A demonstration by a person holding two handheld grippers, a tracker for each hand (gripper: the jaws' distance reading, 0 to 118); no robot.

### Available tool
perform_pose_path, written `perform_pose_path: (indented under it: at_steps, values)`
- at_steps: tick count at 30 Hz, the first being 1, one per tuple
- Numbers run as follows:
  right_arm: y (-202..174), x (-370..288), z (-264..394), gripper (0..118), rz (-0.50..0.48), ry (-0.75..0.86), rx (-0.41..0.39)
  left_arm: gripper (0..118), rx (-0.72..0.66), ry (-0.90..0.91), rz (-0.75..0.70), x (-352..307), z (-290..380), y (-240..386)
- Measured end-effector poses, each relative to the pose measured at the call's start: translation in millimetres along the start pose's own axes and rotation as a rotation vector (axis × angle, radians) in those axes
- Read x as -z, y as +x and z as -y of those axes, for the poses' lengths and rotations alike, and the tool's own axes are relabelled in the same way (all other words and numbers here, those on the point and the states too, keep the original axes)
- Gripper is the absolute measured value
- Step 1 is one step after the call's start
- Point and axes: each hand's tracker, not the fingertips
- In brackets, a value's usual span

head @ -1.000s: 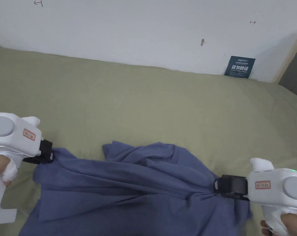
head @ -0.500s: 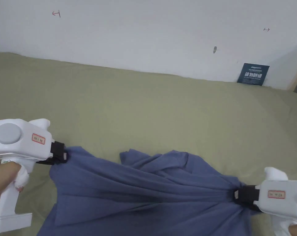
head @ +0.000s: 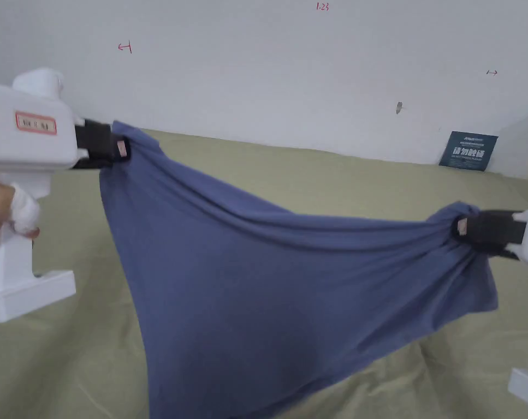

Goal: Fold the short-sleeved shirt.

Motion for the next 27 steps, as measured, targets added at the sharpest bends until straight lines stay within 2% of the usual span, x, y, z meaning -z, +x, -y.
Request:
perform_pose_path:
  at_steps: [6,15,21,27]
  values:
    - [-4,22,-71,6,-0.016,0.116,-0.039,3,0.023,0.126,-0.009,-14,-65,5]
    - [-27,54,-136,6,-0.004,0.206,0.004,3,0.074,0.193,-0.045,-2,-133,15]
    - [-34,79,-123,6,0.008,0.188,0.018,3,0.058,0.173,-0.062,15,-125,2]
    - [-12,93,-58,6,0.013,0.137,0.001,3,0.013,0.053,-0.067,27,-53,-19]
